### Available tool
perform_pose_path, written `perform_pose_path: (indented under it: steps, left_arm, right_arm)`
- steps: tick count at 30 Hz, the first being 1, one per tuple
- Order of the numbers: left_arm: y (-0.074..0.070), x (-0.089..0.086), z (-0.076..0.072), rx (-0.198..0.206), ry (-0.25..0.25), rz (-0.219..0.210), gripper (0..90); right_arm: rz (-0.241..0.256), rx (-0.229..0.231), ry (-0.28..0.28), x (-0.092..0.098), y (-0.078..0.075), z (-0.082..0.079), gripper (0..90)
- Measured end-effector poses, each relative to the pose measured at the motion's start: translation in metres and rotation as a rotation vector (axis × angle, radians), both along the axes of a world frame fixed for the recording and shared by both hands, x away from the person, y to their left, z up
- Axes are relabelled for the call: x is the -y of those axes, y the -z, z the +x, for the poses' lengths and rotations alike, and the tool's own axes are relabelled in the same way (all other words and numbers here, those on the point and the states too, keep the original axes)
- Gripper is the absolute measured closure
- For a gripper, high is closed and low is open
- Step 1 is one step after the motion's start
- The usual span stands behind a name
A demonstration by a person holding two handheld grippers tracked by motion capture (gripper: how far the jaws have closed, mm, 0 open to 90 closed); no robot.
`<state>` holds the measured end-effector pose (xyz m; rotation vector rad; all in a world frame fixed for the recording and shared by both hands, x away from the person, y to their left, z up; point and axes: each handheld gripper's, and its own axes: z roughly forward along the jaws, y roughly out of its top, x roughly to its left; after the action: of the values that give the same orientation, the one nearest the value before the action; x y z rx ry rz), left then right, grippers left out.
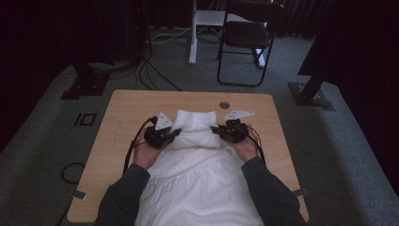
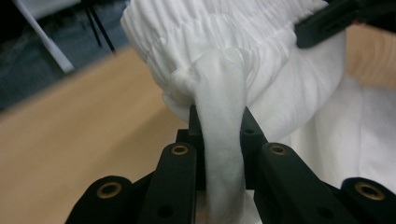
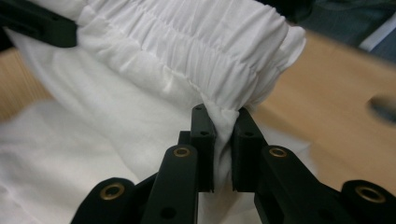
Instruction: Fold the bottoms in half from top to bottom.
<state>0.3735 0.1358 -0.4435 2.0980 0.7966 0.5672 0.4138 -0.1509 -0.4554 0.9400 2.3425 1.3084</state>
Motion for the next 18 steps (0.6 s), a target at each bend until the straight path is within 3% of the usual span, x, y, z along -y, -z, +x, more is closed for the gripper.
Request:
perform_pose_path:
  steps: [2, 3, 4, 10, 13, 18]
  left_arm:
    - [0.019, 0.000, -0.003, -0.047, -0.006, 0.020, 81.9]
    - [0.019, 0.000, -0.003, -0.047, -0.006, 0.020, 81.9]
    - [0.039, 0.002, -0.004, -0.100, -0.003, 0.048, 81.8]
    - [0.075, 0.013, 0.004, -0.183, 0.007, 0.152, 81.3]
    - [0.086, 0.015, 0.014, -0.179, 0.004, 0.179, 81.2]
    - [0.090, 0.013, 0.040, -0.170, -0.039, 0.151, 81.2]
  right_arm:
    - [-0.033, -0.038, -0.006, -0.006, 0.017, 0.001, 81.7]
    - [-0.051, -0.046, -0.009, -0.008, 0.024, 0.001, 81.8]
    - [-0.073, -0.066, -0.009, -0.012, 0.034, 0.001, 81.8]
    - [-0.146, -0.161, -0.012, -0.016, 0.069, 0.008, 81.3]
    - [-0.166, -0.183, -0.009, -0.017, 0.076, 0.014, 81.0]
    - [-0.174, -0.195, 0.031, -0.021, 0.080, 0.032, 80.5]
